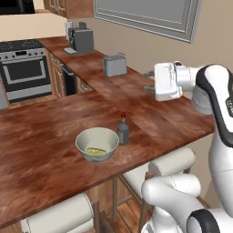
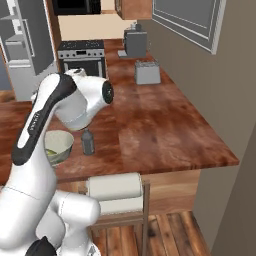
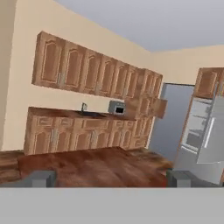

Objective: There is a bowl on the dining counter. Grab a lemon wedge from the fridge and place it in the bowl. Then get the liquor bottle and glass cup from the cabinet and place them next to the bowl.

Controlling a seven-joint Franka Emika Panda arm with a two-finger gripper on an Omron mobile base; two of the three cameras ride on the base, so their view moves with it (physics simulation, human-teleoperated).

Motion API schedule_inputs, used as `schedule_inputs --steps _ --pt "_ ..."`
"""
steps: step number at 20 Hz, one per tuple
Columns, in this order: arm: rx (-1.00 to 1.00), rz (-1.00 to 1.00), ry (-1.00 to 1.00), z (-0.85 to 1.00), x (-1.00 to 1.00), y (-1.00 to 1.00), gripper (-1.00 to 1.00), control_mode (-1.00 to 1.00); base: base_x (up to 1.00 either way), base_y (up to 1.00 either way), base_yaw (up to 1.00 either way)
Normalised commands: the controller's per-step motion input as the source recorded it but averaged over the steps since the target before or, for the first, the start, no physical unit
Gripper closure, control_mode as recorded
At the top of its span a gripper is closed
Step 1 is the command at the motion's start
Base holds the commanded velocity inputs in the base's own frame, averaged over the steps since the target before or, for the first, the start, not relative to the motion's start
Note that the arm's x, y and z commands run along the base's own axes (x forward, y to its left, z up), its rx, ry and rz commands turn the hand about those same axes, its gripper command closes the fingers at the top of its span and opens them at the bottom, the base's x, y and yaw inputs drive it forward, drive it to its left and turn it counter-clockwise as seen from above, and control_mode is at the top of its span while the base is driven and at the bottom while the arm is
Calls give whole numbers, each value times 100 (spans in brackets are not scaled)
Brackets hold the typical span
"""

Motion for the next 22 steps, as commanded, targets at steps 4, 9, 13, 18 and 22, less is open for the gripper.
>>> schedule_inputs --steps 4,9,13,18,22 --pt "-21 -26 55 12 -65 0 -100 -100 0 0 0" --pt "-31 -25 54 0 -50 0 -100 -100 0 0 0" --pt "-31 -23 47 0 -49 -9 -100 -100 0 0 0" --pt "-27 -15 34 -21 -12 -3 -100 -100 0 0 0" --pt "-17 -7 30 -48 0 -18 -100 -100 0 0 0"
